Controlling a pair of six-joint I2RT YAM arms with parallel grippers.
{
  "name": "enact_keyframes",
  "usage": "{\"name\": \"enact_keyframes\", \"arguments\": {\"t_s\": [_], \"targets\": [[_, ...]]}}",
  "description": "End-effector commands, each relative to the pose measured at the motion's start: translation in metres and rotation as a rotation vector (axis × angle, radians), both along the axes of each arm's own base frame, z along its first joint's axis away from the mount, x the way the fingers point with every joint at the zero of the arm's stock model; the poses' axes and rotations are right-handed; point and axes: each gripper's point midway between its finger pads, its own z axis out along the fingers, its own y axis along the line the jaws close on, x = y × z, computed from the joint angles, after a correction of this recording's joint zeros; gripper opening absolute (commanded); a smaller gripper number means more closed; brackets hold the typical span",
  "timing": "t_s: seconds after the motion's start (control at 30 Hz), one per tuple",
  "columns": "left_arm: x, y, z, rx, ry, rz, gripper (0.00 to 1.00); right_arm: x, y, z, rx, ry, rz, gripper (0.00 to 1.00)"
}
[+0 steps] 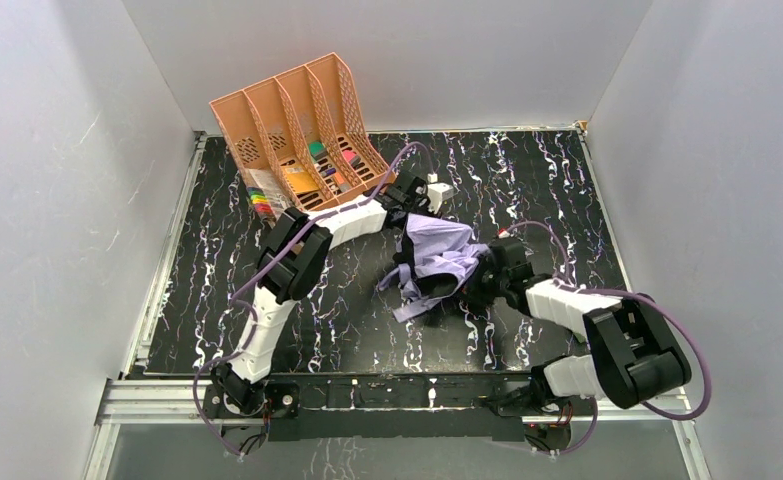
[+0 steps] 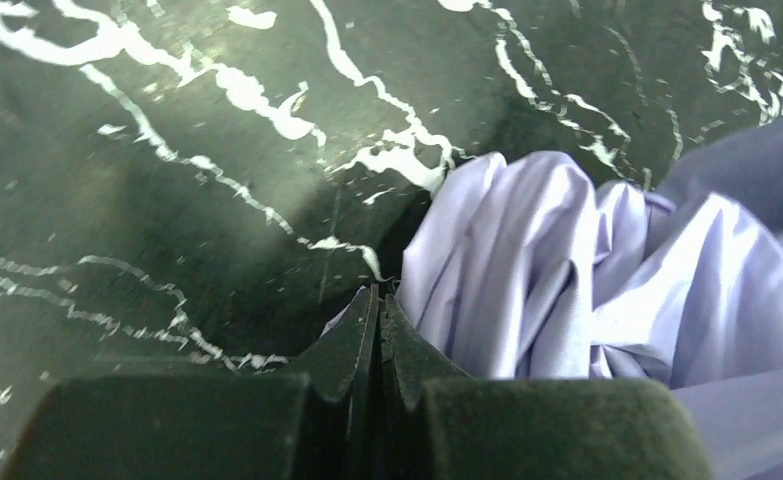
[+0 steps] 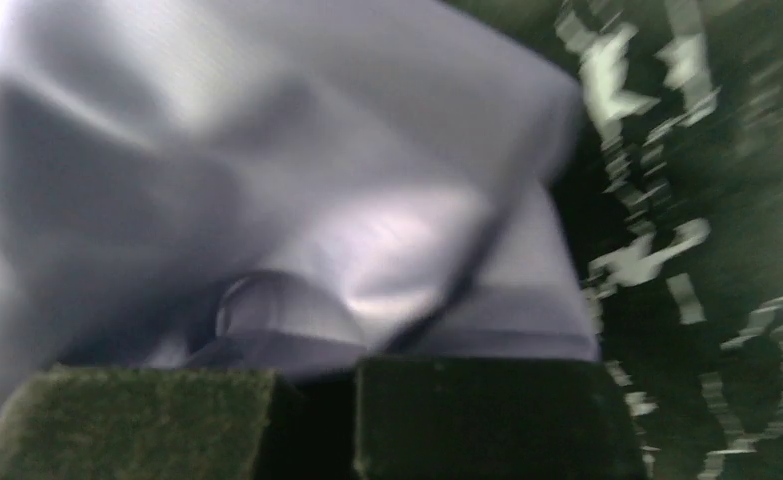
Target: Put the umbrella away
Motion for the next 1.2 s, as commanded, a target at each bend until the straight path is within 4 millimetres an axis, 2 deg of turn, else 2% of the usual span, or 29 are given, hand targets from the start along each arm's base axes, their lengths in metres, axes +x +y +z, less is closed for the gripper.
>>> {"name": "enact_keyframes", "arguments": {"t_s": [0.0,0.13,0.2,0.27,0.33,0.43,0.6,0.7,0.77,0.8,0.93,1.0,1.1,1.17], "targets": [[-0.040,-0.028,0.032,-0.155,0.111,-0.228,0.00,0.024,0.050,0.062,0.261,-0.209,-0.059,0.00],[-0.027,-0.028,0.035,-0.114,0.066,-0.212,0.00,0.021,0.063,0.082,0.287,-0.310,-0.033,0.04],[-0.011,-0.022,0.036,-0.078,0.023,-0.155,0.00,0.018,0.056,0.077,0.215,-0.289,-0.039,0.05],[0.012,-0.010,0.039,-0.051,-0.006,-0.057,0.00,0.017,0.032,0.073,0.095,-0.281,-0.100,0.09],[0.031,0.002,0.051,-0.069,-0.024,0.021,0.05,0.009,0.009,0.072,-0.007,-0.298,-0.126,0.15],[0.059,0.025,0.081,-0.091,-0.099,0.148,0.16,-0.006,-0.021,0.085,-0.105,-0.365,-0.137,0.25],[0.082,0.057,0.137,-0.108,-0.247,0.244,0.36,-0.033,-0.050,0.136,-0.109,-0.573,-0.117,0.41],[0.083,0.072,0.152,-0.093,-0.285,0.266,0.40,-0.048,-0.052,0.155,-0.085,-0.640,-0.065,0.44],[0.080,0.081,0.160,-0.088,-0.301,0.281,0.40,-0.052,-0.044,0.152,-0.115,-0.594,0.025,0.44],[0.078,0.085,0.157,-0.079,-0.300,0.288,0.40,-0.052,-0.037,0.148,-0.134,-0.565,0.082,0.44],[0.064,0.097,0.161,-0.085,-0.305,0.325,0.41,-0.035,-0.027,0.147,-0.224,-0.558,0.196,0.52],[0.056,0.104,0.161,-0.087,-0.292,0.359,0.41,-0.026,-0.023,0.142,-0.306,-0.543,0.300,0.57],[0.043,0.118,0.160,-0.079,-0.283,0.411,0.43,-0.023,-0.006,0.133,-0.331,-0.507,0.481,0.63],[0.033,0.128,0.160,-0.074,-0.285,0.446,0.46,-0.017,0.000,0.133,-0.346,-0.526,0.553,0.72]]}}
